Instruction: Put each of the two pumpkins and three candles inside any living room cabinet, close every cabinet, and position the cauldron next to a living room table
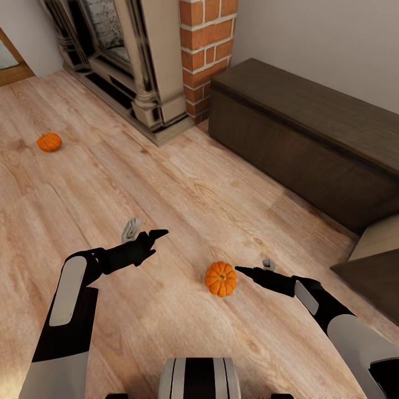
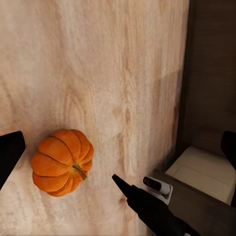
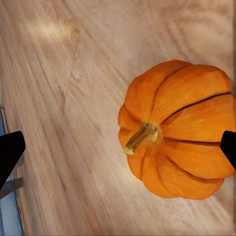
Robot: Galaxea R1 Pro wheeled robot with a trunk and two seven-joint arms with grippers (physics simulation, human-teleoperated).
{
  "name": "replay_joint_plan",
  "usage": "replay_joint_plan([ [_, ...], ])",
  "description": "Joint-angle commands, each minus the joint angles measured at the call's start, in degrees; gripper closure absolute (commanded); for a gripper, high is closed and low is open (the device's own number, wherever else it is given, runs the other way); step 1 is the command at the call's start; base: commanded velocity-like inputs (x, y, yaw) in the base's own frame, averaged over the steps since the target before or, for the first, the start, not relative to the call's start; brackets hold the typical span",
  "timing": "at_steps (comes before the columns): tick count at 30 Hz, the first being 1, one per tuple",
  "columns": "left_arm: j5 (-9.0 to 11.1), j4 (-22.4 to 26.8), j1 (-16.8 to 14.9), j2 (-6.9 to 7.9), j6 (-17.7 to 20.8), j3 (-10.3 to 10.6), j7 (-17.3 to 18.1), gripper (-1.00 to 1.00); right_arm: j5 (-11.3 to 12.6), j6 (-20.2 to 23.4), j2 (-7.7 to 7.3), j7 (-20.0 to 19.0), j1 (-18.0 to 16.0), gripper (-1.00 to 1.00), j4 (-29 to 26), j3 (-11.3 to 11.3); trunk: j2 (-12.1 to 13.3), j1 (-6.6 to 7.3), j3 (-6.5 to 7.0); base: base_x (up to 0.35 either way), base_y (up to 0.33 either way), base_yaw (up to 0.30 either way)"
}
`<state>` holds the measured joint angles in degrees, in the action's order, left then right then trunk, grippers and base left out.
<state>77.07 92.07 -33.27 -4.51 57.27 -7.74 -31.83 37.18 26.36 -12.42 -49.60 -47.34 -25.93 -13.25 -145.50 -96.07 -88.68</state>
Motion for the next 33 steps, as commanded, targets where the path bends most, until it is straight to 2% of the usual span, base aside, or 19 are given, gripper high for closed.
replay_joint_plan([
  [1,0.6,0.0,0.0,-0.06,0.2,-0.1,-0.6,-1.00,0.6,0.4,-0.06,0.0,0.0,-1.00,-0.1,-0.3,0.0,-0.01,-0.26,0.000,0.000,0.000],
  [23,0.6,0.0,0.0,-0.06,0.2,-0.2,-0.6,-1.00,0.7,0.5,-0.06,0.5,0.0,-1.00,-0.1,-0.1,-0.3,-0.58,-5.14,0.000,0.000,0.000],
  [29,0.6,0.0,0.2,-0.06,0.2,-0.1,-0.6,-1.00,0.7,0.6,-0.06,2.1,0.0,-1.00,0.3,0.1,-0.3,-0.58,-5.14,0.000,0.000,0.000],
  [33,0.6,0.0,1.7,0.31,0.4,-0.1,-0.3,-1.00,0.7,0.6,-0.06,2.9,0.0,-1.00,0.2,0.1,-0.3,-0.58,-5.14,0.004,0.000,0.000],
])
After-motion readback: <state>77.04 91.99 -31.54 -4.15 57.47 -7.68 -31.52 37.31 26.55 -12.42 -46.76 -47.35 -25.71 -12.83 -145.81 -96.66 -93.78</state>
